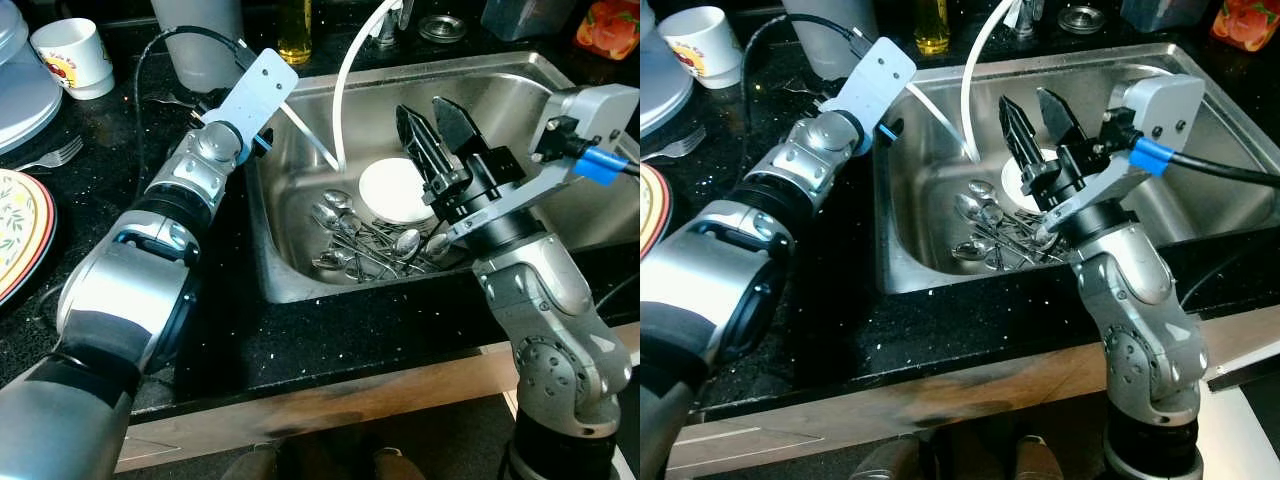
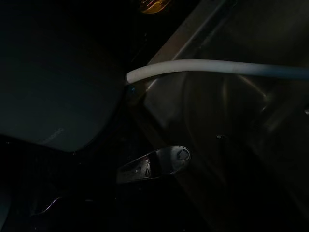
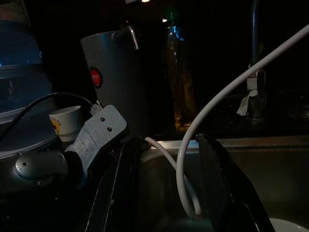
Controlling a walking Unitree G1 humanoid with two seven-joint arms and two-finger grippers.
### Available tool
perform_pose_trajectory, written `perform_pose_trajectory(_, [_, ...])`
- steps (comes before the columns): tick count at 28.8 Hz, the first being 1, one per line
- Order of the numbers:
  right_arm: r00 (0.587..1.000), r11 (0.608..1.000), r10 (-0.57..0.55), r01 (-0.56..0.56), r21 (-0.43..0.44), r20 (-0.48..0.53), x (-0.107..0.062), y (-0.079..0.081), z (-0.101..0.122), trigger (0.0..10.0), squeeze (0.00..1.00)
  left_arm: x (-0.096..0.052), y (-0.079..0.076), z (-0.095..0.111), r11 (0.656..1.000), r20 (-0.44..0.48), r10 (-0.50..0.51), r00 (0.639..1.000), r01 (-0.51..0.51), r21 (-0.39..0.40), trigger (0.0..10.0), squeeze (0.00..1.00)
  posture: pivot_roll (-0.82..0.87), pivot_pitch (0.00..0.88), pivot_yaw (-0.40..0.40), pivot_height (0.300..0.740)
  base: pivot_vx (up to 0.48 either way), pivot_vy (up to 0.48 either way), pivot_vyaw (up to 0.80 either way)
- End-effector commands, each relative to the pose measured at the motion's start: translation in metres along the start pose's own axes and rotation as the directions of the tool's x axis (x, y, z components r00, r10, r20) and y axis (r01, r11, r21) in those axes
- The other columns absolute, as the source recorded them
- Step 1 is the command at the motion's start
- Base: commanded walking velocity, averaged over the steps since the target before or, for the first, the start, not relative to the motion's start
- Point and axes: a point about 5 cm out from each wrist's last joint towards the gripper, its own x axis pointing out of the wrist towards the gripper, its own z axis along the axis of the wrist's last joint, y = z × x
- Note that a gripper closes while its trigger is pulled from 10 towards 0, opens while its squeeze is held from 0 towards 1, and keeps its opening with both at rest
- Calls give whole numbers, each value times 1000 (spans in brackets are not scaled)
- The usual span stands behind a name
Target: Kitchen organization
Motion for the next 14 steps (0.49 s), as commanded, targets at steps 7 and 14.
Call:
perform_pose_trajectory(7, [1000, 1000, -4, 4, 4, 1, -3, 2, 3, 10000, 0, -2, 1, -31, 999, -139, 7, 990, -13, -44, 0, 0, -33, 290, 81, 740, 0, 0, 0])
perform_pose_trajectory(14, [1000, 1000, -13, 13, -1, -3, -3, -2, 2, 10000, 0, -3, 13, -33, 994, -148, 77, 986, -88, -72, 0, 0, -31, 271, 73, 740, 0, 0, 0])
